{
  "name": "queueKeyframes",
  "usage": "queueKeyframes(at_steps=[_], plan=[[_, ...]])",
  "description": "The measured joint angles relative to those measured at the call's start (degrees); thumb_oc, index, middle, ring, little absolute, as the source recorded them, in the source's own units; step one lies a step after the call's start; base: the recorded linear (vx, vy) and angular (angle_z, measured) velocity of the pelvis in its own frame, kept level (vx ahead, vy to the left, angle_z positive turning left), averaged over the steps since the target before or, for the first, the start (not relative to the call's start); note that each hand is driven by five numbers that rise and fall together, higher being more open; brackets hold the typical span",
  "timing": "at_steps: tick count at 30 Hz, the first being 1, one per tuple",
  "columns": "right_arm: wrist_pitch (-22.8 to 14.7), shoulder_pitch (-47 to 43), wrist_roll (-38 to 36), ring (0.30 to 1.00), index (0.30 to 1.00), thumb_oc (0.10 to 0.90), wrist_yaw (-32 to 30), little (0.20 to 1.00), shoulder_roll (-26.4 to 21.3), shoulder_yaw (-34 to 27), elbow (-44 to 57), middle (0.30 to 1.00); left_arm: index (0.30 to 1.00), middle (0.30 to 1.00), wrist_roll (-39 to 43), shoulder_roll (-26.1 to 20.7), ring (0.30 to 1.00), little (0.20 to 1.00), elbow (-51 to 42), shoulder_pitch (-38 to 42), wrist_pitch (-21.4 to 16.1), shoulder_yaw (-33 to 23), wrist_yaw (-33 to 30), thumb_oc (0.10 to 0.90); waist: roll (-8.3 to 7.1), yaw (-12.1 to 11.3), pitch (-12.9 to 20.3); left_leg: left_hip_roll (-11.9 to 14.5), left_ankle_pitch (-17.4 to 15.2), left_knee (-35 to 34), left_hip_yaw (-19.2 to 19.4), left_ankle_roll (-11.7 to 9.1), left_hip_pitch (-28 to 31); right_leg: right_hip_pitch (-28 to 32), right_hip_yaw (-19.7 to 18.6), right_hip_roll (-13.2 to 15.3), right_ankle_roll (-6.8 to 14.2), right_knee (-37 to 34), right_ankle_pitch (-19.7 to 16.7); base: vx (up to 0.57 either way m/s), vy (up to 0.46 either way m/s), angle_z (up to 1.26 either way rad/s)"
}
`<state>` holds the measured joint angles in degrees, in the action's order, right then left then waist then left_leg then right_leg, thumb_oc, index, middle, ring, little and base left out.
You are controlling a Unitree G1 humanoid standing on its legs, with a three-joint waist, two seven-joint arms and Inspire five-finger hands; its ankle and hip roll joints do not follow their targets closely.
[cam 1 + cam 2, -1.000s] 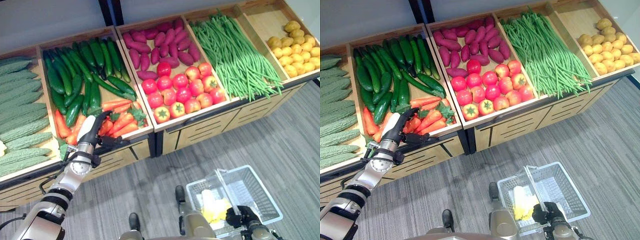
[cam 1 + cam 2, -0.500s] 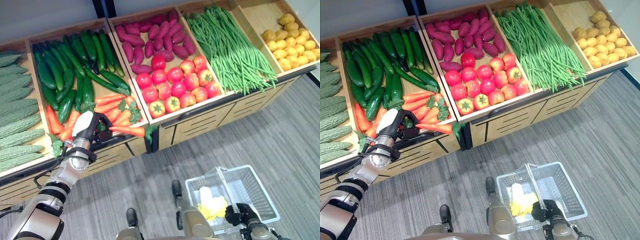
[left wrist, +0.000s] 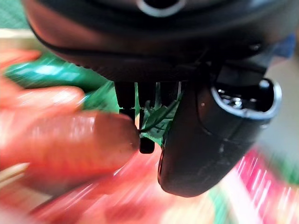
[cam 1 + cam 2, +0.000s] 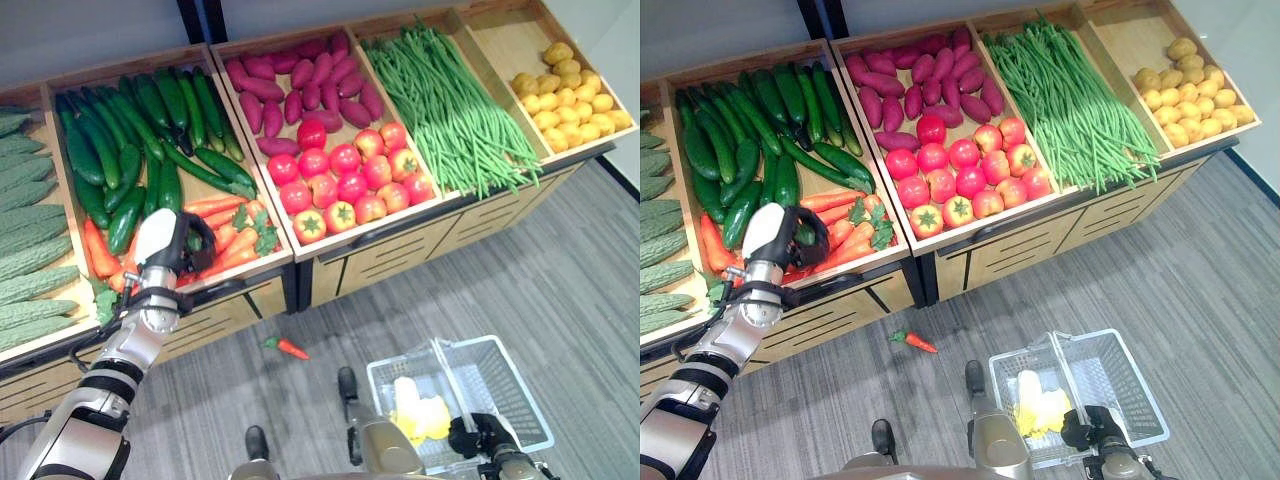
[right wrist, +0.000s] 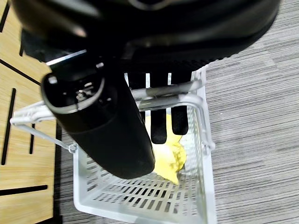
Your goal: Get the vegetables into the basket
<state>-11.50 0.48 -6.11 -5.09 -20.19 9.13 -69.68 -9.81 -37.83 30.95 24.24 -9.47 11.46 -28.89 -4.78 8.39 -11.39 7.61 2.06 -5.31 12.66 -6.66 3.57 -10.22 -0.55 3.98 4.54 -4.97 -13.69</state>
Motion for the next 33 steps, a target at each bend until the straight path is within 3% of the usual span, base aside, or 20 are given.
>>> queueKeyframes(at_steps=[8,16,26,33], plan=[[0.04,0.35,0.05,0.3,0.3,0.4,-0.09,0.3,0.47,0.34,0.53,0.3,0.3,0.3,7.06,3.83,0.3,0.3,-12.16,-0.79,-1.96,-4.42,-2.75,0.4,0.02,-0.14,0.55,-0.1,-0.23,-0.04,-0.25,0.0,0.96,1.14,0.13,0.19,0.45,0.0,0.87,0.0,0.0,0.0],[0.17,1.95,0.05,0.3,0.3,0.4,-0.18,0.3,0.48,0.19,0.64,0.3,0.3,0.3,21.34,10.13,0.3,0.3,-17.69,-4.98,-4.8,-4.91,0.26,0.4,0.48,-0.16,2.71,-0.21,-0.21,-0.03,-0.46,-0.01,1.0,1.24,0.21,0.29,0.45,-0.01,0.86,0.0,0.0,0.0],[0.65,2.65,0.05,0.3,0.3,0.4,-0.1,0.3,0.34,0.18,0.72,0.3,0.3,0.3,34.85,12.19,0.3,0.3,-18.3,-7.45,-5.83,-4.91,5.52,0.4,1.28,-0.28,3.17,-0.2,-0.23,-0.05,-1.01,0.35,0.91,1.34,0.55,0.36,0.35,-0.02,0.76,0.0,0.001,0.01],[0.81,3.02,0.05,0.3,0.3,0.4,0.05,0.3,0.18,0.04,0.66,0.3,0.3,0.3,35.74,12.17,0.3,0.3,-18.41,-7.71,-5.91,-4.92,6.5,0.4,2.0,-0.39,3.58,-0.18,-0.22,-0.05,-1.03,0.37,0.9,1.33,0.57,0.34,0.35,-0.02,0.76,0.0,0.0,0.0]])
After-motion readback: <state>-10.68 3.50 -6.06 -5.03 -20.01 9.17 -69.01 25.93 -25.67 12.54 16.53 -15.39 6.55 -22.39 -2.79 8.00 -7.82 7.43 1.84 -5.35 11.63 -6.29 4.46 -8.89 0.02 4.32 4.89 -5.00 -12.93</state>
